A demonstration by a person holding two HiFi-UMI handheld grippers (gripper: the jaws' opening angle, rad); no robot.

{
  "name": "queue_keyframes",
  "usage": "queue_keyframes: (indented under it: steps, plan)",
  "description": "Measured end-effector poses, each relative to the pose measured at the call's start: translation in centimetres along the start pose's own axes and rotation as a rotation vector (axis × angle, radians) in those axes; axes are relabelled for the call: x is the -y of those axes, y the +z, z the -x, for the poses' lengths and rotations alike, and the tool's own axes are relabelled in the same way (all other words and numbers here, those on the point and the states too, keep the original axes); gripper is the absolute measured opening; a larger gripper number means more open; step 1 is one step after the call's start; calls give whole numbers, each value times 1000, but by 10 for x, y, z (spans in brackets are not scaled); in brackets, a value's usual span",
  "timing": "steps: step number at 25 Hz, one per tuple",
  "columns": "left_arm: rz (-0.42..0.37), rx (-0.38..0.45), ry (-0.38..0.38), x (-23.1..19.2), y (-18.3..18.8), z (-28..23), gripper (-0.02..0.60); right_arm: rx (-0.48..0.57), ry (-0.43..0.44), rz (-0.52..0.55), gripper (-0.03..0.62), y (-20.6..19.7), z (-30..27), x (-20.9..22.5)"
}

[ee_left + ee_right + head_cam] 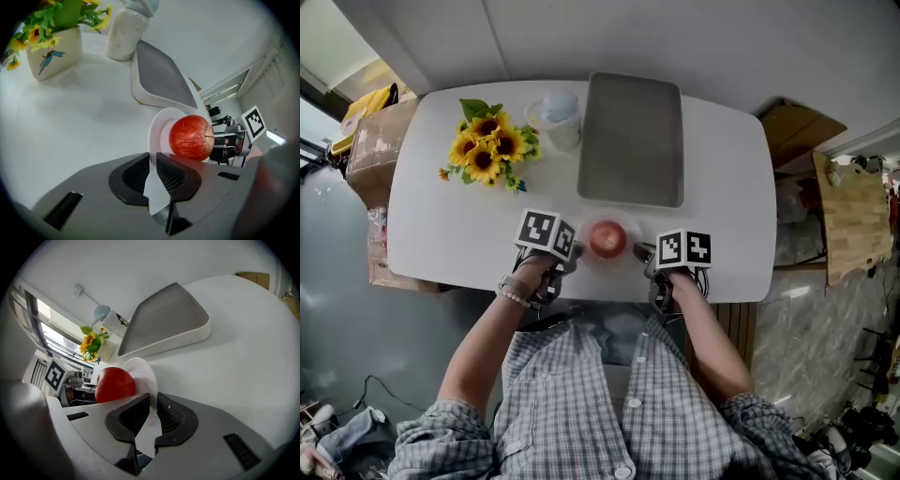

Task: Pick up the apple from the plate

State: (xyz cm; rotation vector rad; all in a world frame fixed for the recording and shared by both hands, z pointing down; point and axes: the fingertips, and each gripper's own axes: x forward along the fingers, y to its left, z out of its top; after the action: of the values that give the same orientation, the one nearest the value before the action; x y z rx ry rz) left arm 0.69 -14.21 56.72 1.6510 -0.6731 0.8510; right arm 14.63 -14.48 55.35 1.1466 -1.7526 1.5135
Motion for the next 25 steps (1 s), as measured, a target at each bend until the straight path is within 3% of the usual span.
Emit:
queue_keyframes:
  steps: [10, 19, 22, 25]
  plan:
    - [1, 39, -32, 0, 6, -6, 49, -1, -33, 74, 57, 0, -9, 9]
    - [1, 118, -81, -2, 10, -2, 51, 73, -41, 133, 58, 0, -8, 7]
    - [3, 165, -62, -8, 17, 9, 51, 102, -52, 121, 58, 4, 0, 12]
    - [21, 263, -48, -16, 28, 31, 51, 173, -80, 142, 58, 14, 14, 14]
